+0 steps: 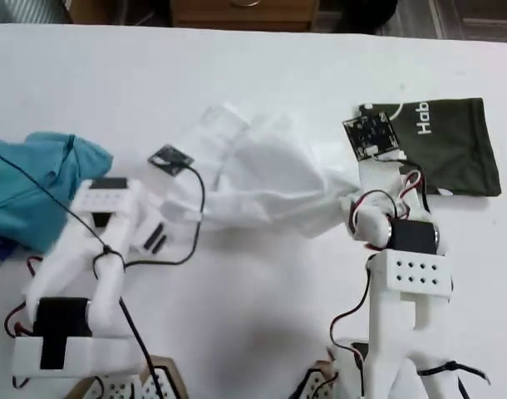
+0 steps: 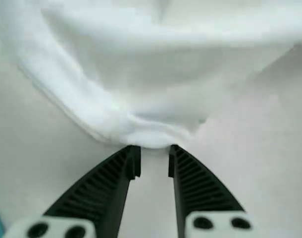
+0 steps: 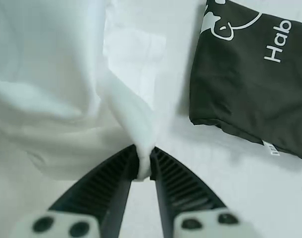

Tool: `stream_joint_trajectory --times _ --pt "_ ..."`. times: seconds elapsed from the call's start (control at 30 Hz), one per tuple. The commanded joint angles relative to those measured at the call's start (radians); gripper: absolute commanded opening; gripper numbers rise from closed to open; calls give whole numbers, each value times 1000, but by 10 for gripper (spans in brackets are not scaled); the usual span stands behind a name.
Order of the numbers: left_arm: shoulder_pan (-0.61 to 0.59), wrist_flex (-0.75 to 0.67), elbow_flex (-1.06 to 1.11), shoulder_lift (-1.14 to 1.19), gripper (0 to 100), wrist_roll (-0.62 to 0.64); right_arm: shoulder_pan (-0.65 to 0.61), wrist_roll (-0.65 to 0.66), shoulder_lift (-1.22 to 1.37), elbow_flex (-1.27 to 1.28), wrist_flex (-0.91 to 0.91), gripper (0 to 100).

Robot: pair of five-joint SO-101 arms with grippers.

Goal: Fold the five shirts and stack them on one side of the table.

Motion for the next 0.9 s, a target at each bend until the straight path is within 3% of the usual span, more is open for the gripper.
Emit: stream_joint_trajectory --times 0.0,0.1,0.5,0.7,0.87 --pt "23 -46 4 -3 124 -2 15 8 -5 -5 -12 19" --pt "23 -20 2 -9 124 0 15 8 -2 -5 -12 19" --pt "23 311 -232 -14 124 2 7 8 2 -5 -12 19" --pt "40 344 -248 -14 123 2 7 8 2 -5 -12 19" --pt "129 276 -148 -14 121 11 7 8 2 -5 -12 19"
